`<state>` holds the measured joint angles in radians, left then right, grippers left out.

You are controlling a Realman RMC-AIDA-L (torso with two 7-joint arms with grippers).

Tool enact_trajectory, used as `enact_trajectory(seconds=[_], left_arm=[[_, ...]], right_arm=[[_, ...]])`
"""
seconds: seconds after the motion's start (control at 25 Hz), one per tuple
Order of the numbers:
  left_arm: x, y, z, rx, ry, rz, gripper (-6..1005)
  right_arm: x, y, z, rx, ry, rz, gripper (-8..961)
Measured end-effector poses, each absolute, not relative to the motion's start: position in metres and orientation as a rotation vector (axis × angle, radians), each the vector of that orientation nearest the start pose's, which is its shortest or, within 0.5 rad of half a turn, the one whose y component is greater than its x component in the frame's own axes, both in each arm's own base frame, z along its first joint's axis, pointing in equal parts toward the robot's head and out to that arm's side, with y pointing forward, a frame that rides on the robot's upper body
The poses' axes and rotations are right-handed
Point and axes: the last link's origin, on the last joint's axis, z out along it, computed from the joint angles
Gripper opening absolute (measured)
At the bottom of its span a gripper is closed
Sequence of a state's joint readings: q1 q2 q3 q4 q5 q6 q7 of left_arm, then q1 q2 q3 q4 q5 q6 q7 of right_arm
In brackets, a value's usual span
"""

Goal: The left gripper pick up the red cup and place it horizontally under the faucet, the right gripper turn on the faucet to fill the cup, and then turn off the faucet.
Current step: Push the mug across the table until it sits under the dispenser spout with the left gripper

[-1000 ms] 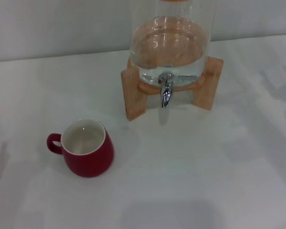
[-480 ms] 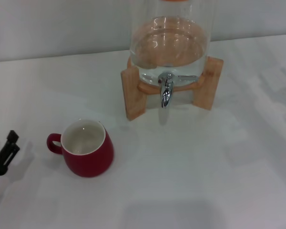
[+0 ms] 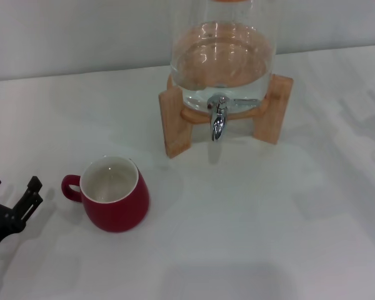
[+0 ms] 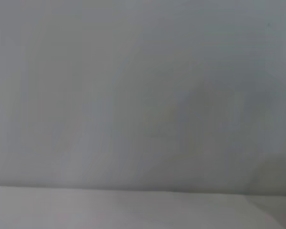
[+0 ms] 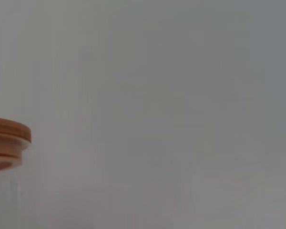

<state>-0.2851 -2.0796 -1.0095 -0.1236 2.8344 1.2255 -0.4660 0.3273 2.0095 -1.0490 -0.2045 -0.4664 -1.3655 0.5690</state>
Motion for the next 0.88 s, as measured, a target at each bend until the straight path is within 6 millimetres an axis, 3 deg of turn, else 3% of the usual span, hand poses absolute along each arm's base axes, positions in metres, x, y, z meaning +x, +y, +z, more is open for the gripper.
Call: enact_trajectory(seconds=[0.88], left_arm=[[-0.345, 0.245, -0.058, -1.865, -0.728, -0.784, 869]], right_arm=[[0.353, 0.303, 0.073, -1.513, 0.479, 0.966, 772]])
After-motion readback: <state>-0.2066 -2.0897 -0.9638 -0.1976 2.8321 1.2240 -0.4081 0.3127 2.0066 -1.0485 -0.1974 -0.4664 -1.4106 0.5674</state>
